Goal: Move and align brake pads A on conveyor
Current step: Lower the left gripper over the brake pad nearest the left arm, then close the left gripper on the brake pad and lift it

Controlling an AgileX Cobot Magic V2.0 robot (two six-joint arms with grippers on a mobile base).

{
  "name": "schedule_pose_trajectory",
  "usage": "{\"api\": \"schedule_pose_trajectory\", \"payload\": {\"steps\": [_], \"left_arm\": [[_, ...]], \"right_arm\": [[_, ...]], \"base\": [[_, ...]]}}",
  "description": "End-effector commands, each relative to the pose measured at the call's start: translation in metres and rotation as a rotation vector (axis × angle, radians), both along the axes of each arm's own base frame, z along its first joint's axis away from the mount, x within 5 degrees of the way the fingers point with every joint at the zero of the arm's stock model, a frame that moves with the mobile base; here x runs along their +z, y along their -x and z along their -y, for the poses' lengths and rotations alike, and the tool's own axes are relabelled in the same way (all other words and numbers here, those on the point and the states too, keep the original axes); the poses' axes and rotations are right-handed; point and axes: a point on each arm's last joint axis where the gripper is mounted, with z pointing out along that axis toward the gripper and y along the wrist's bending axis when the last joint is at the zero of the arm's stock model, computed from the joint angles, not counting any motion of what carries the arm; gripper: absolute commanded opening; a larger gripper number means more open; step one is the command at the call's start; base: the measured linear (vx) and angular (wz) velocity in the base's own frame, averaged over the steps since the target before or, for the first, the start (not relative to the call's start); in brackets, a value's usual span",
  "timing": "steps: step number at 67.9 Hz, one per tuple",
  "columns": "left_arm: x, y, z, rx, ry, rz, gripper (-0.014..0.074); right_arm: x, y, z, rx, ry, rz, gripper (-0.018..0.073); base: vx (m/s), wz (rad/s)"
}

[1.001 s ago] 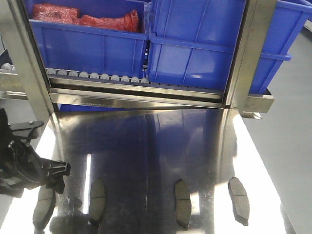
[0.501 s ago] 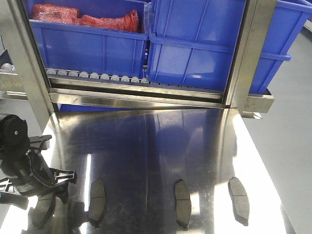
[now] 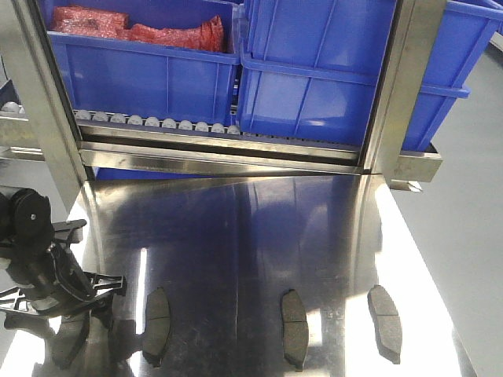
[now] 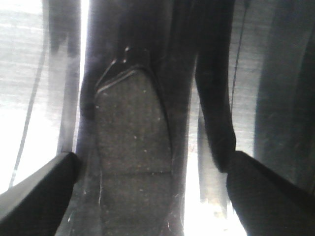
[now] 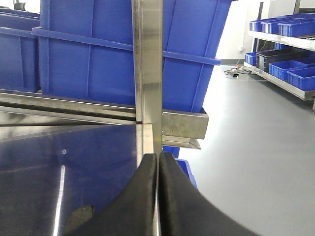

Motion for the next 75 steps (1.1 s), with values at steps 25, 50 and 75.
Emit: {"api": "schedule_pose_trajectory", "payload": {"steps": [25, 50, 75], "left_arm": [[0.0159, -0.0046, 0.001, -0.002, 0.004, 0.072, 0.043], [0.0169, -0.0041, -0.0012, -0.02, -0.02, 0.073, 0.043], [0.0173, -0.0048, -0.0009, -0.019, -0.016, 0.082, 0.0428]], "right_arm": [[0.0033, 0.0005, 0.0008, -0.012, 0.008, 0.073, -0.0007], [0.0033, 0.0005, 0.0008, -0.012, 0.008, 0.073, -0.0007], [0.0033, 0.0005, 0.0008, -0.012, 0.008, 0.074, -0.0007]], "base": [[0.0, 0.0], [0.0, 0.0], [0.0, 0.0]]}}
